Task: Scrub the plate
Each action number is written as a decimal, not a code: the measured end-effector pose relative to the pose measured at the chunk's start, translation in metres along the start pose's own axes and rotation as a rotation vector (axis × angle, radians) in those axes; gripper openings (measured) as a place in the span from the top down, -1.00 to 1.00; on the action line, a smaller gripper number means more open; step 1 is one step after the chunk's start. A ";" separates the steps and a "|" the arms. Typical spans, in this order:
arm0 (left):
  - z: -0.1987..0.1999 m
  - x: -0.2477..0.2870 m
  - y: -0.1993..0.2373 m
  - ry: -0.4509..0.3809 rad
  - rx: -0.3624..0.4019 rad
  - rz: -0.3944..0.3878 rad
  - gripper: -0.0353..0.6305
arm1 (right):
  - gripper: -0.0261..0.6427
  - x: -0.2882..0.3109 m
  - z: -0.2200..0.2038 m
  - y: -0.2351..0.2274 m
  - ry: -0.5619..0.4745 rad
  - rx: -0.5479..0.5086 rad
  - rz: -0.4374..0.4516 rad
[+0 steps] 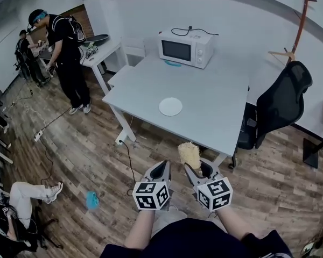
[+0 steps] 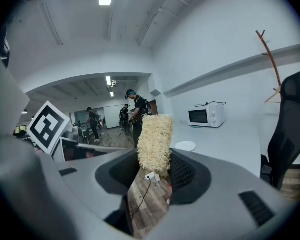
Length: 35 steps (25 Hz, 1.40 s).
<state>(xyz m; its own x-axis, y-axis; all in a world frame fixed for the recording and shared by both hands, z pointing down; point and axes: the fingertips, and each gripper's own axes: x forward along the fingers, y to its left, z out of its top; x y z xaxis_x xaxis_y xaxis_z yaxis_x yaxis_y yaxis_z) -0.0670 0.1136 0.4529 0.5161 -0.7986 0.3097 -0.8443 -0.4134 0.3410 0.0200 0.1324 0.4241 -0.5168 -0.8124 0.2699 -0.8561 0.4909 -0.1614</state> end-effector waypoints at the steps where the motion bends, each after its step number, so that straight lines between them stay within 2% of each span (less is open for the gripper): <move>1: 0.004 0.003 0.008 0.002 -0.003 -0.001 0.84 | 0.41 0.009 0.002 0.001 0.003 0.000 -0.001; 9: 0.030 0.028 0.064 0.018 -0.009 -0.012 0.84 | 0.41 0.075 0.018 0.011 0.002 0.002 -0.001; 16: 0.039 0.050 0.088 0.039 -0.020 -0.026 0.84 | 0.41 0.102 0.025 0.003 0.007 0.010 -0.028; 24: 0.043 0.093 0.110 0.057 -0.048 -0.001 0.84 | 0.41 0.136 0.035 -0.044 -0.005 0.047 -0.049; 27: 0.053 0.115 0.121 0.057 -0.066 0.011 0.84 | 0.41 0.158 0.049 -0.065 -0.018 0.047 -0.044; 30: 0.067 0.138 0.133 0.064 -0.051 0.023 0.84 | 0.41 0.184 0.062 -0.083 -0.024 0.055 -0.036; 35: 0.086 0.177 0.151 0.064 -0.061 0.056 0.84 | 0.41 0.224 0.077 -0.111 -0.006 0.019 -0.011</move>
<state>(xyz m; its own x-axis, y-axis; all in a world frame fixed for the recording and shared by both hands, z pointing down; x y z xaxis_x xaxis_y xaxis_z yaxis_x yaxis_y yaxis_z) -0.1158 -0.1279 0.4829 0.4778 -0.7896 0.3851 -0.8628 -0.3395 0.3745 -0.0006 -0.1281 0.4297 -0.5072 -0.8196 0.2666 -0.8617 0.4760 -0.1761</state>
